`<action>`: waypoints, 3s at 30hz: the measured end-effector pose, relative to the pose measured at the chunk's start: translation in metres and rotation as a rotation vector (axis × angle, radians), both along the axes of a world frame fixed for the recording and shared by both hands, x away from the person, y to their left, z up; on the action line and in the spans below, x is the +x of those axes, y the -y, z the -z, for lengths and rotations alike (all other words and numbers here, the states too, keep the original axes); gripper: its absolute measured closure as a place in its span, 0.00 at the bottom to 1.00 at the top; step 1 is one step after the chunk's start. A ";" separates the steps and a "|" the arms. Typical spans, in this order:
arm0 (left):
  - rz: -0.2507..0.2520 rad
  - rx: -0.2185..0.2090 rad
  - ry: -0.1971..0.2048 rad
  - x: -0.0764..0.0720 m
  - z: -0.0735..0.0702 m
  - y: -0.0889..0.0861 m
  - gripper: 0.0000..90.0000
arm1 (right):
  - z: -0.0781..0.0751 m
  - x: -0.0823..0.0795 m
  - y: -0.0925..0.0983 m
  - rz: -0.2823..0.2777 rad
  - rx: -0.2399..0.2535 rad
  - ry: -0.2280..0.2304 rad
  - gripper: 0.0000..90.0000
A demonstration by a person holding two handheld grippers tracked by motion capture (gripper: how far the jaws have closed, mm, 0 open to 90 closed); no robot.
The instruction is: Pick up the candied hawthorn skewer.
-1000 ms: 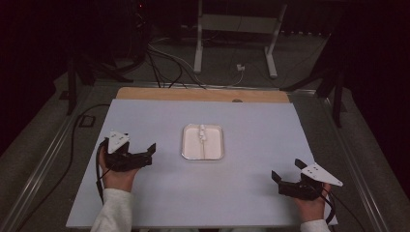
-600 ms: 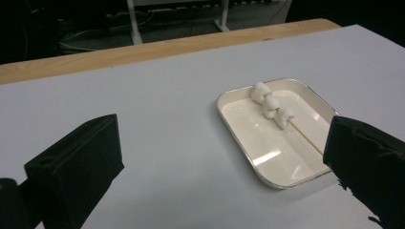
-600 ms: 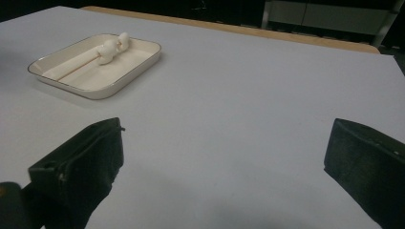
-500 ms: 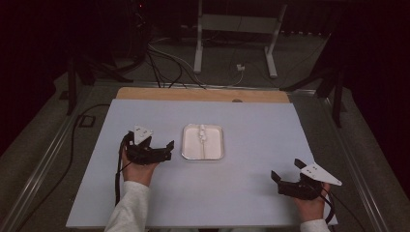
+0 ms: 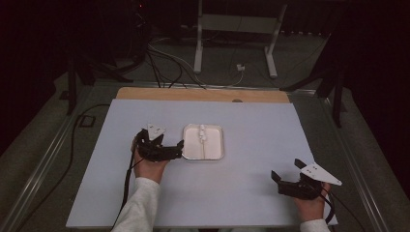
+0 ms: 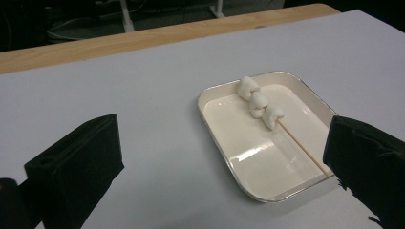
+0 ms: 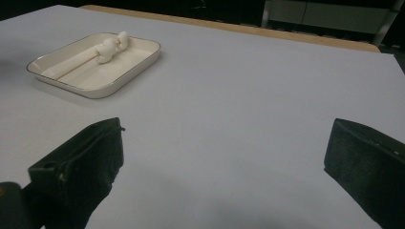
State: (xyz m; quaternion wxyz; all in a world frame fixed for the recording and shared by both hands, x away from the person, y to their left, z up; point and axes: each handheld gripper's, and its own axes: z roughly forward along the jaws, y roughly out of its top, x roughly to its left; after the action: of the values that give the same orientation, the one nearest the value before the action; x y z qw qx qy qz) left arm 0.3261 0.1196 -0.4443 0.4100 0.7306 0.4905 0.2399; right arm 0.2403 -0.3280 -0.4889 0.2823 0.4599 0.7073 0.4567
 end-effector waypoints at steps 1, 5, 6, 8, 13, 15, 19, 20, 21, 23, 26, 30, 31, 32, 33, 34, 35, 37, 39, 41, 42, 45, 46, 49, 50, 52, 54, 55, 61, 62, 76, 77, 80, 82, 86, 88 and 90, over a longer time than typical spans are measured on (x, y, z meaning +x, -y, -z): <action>0.001 0.001 -0.003 0.001 0.001 0.002 0.01 | 0.000 0.000 0.000 0.000 0.001 -0.001 0.00; 0.012 0.011 -0.016 0.005 0.003 0.009 0.01 | 0.000 0.000 0.000 0.001 0.000 0.000 0.00; 0.014 0.011 -0.018 0.007 0.004 0.011 0.01 | 0.000 0.000 0.000 0.001 0.000 0.000 0.00; 0.019 0.011 -0.026 0.009 0.005 0.014 0.01 | 0.000 0.000 0.001 0.001 0.000 0.000 0.00; 0.030 0.014 -0.052 0.015 0.011 0.023 0.01 | 0.000 0.000 0.001 0.001 0.001 -0.001 0.00; 0.036 0.021 -0.062 0.017 0.014 0.026 0.01 | 0.000 0.000 0.001 0.002 0.002 -0.002 0.00; 0.047 0.032 -0.076 0.020 0.017 0.033 0.01 | 0.000 0.000 0.001 0.002 0.001 -0.003 0.00; 0.047 0.035 -0.080 0.021 0.017 0.035 0.01 | 0.000 0.000 0.001 0.002 0.001 -0.003 0.00; 0.048 0.038 -0.084 0.021 0.018 0.036 0.01 | 0.000 0.000 0.001 0.001 0.001 -0.003 0.00; 0.048 0.040 -0.092 0.023 0.019 0.038 0.01 | 0.000 0.000 0.001 0.001 0.001 -0.003 0.00; 0.049 0.050 -0.109 0.026 0.022 0.043 0.01 | 0.000 0.000 0.001 0.001 0.001 -0.003 0.00; 0.053 0.059 -0.119 0.029 0.025 0.047 0.01 | 0.000 0.000 0.002 0.002 0.001 -0.005 0.00; 0.053 0.059 -0.123 0.029 0.026 0.049 0.01 | 0.000 0.000 0.001 0.002 0.001 -0.005 0.00; 0.052 0.057 -0.126 0.030 0.027 0.050 0.01 | 0.000 0.000 0.001 0.002 0.001 -0.005 0.00; 0.053 0.059 -0.131 0.031 0.028 0.052 0.01 | 0.000 0.000 0.001 0.002 0.001 -0.005 0.00; 0.054 0.060 -0.136 0.031 0.029 0.053 0.01 | 0.000 0.000 0.001 0.002 0.001 -0.005 0.00; 0.055 0.062 -0.140 0.032 0.030 0.055 0.01 | 0.000 0.001 0.001 0.001 0.001 -0.005 0.00; 0.057 0.063 -0.149 0.033 0.032 0.058 0.01 | 0.000 0.001 0.001 0.000 0.000 -0.005 0.00; 0.061 0.069 -0.161 0.034 0.034 0.061 0.01 | 0.000 0.001 0.001 -0.001 -0.001 -0.005 0.00; 0.070 0.079 -0.177 0.036 0.038 0.066 0.02 | 0.001 0.001 0.001 0.000 -0.001 -0.006 0.00; 0.070 0.079 -0.177 0.036 0.038 0.066 0.02 | 0.001 0.001 0.001 0.000 -0.001 -0.006 0.00; 0.078 0.077 -0.204 0.038 0.042 0.072 0.02 | 0.001 0.001 0.001 -0.001 -0.002 -0.005 0.00; 0.078 0.077 -0.204 0.038 0.042 0.072 0.02 | 0.001 0.001 0.001 -0.001 -0.002 -0.005 0.00; 0.086 0.086 -0.227 0.040 0.046 0.077 0.02 | 0.001 0.001 0.001 -0.001 -0.003 -0.006 0.00; 0.086 0.088 -0.233 0.041 0.047 0.079 0.02 | 0.001 0.001 0.001 -0.001 -0.003 -0.006 0.00; 0.085 0.094 -0.247 0.042 0.050 0.082 0.02 | 0.001 0.001 0.001 0.000 -0.003 -0.007 0.00; 0.086 0.097 -0.267 0.044 0.053 0.087 0.02 | 0.001 0.001 0.002 -0.001 -0.003 -0.007 0.00; 0.086 0.097 -0.267 0.044 0.053 0.087 0.02 | 0.001 0.001 0.002 -0.001 -0.003 -0.007 0.00; 0.096 0.102 -0.301 0.046 0.058 0.096 0.08 | 0.001 0.001 0.001 -0.001 -0.005 -0.008 0.00; 0.098 0.106 -0.303 0.046 0.058 0.097 0.10 | 0.001 0.001 0.001 -0.001 -0.006 -0.008 0.00; 0.105 0.231 -0.333 0.044 0.060 0.104 0.59 | 0.001 0.001 0.002 0.002 -0.008 -0.008 0.00; 0.105 0.231 -0.333 0.044 0.060 0.104 0.62 | 0.001 0.001 0.002 0.002 -0.008 -0.008 0.00; 0.115 0.243 -0.346 0.043 0.058 0.102 0.73 | 0.001 0.001 0.002 0.003 -0.007 -0.009 0.00; 0.120 0.250 -0.356 0.043 0.057 0.101 0.81 | 0.001 0.001 0.002 0.003 -0.008 -0.010 0.00; 0.115 0.257 -0.388 0.045 0.054 0.097 0.90 | 0.001 0.001 0.002 0.004 -0.006 -0.012 0.00; 0.114 0.261 -0.392 0.046 0.054 0.096 0.97 | 0.001 0.001 0.002 0.004 -0.006 -0.012 0.00; 0.120 0.254 -0.401 0.047 0.054 0.093 0.99 | 0.001 0.001 0.002 0.004 -0.006 -0.011 0.00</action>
State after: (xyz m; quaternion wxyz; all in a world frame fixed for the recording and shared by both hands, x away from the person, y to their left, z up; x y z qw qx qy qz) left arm 0.3733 0.0263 -0.4982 0.2228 0.8371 0.4837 0.1253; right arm 0.2415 -0.3296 -0.4903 0.2805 0.4628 0.7094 0.4515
